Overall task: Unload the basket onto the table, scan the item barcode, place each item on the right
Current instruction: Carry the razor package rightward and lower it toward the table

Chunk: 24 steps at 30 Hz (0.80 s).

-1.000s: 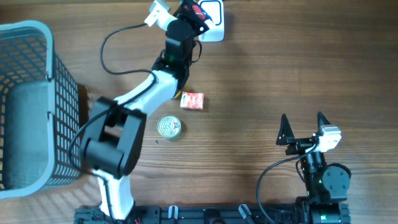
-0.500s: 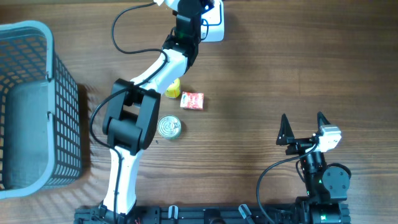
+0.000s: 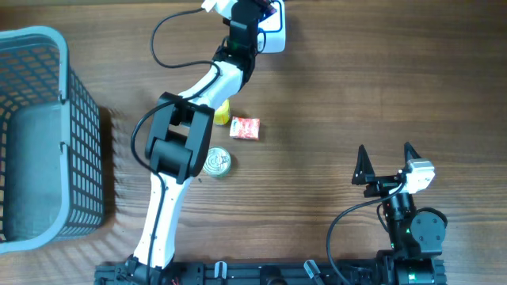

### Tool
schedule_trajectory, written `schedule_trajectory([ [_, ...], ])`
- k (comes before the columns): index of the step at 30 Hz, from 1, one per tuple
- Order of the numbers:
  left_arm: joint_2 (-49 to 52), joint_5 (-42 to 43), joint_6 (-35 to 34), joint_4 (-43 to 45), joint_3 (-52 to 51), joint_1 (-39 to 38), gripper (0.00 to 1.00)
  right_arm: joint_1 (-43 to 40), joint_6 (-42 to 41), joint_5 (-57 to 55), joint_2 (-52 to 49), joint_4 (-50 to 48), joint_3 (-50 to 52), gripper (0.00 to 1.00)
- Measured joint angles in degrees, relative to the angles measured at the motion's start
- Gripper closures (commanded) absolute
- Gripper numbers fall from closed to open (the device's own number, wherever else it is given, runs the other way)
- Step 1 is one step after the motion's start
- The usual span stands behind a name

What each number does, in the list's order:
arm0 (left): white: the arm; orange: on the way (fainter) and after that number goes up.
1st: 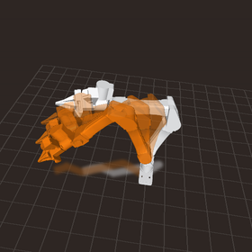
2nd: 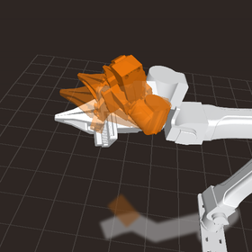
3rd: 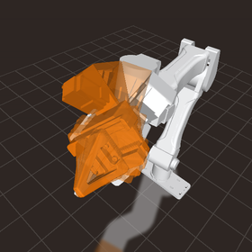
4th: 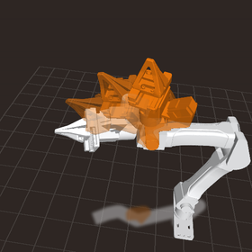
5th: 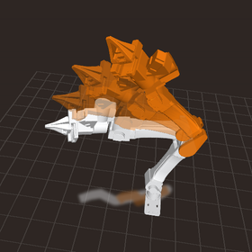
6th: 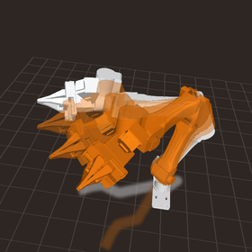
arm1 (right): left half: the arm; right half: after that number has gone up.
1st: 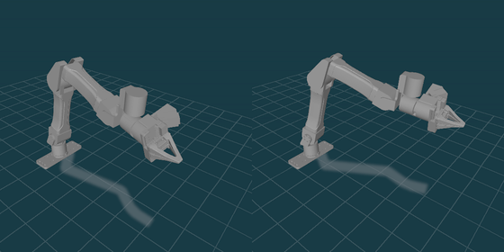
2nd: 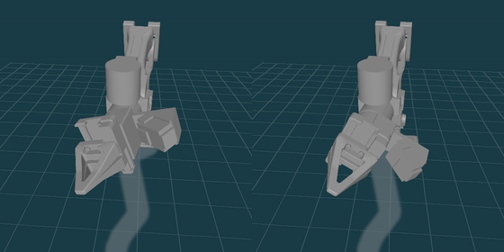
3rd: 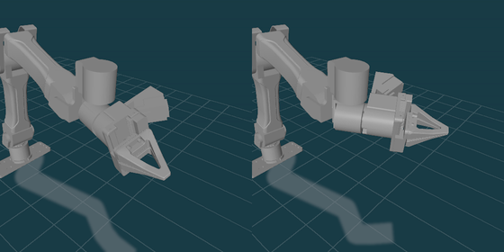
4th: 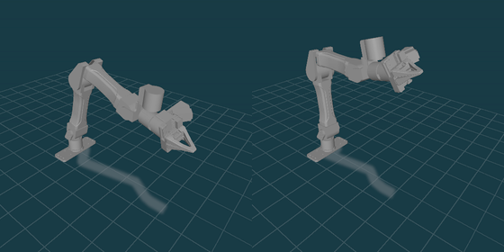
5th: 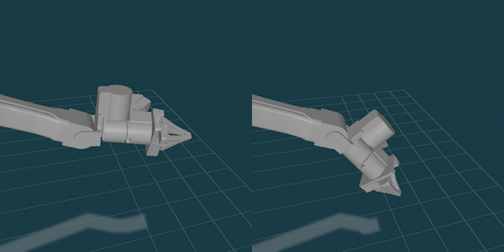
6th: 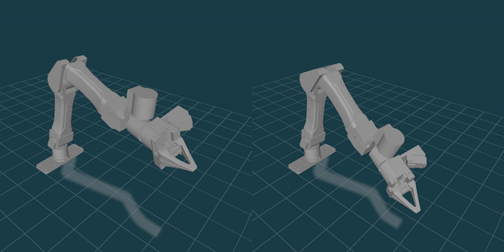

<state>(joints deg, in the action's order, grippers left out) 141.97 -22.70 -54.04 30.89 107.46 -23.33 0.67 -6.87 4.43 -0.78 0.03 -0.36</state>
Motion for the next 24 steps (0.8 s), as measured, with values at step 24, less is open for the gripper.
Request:
schedule_trajectory([
  [24,1.27,5.46,9.7,-2.03,2.71,-5.99,0.96,0.0,0.0,0.0,0.0,0.0,0.0,0.0],
])
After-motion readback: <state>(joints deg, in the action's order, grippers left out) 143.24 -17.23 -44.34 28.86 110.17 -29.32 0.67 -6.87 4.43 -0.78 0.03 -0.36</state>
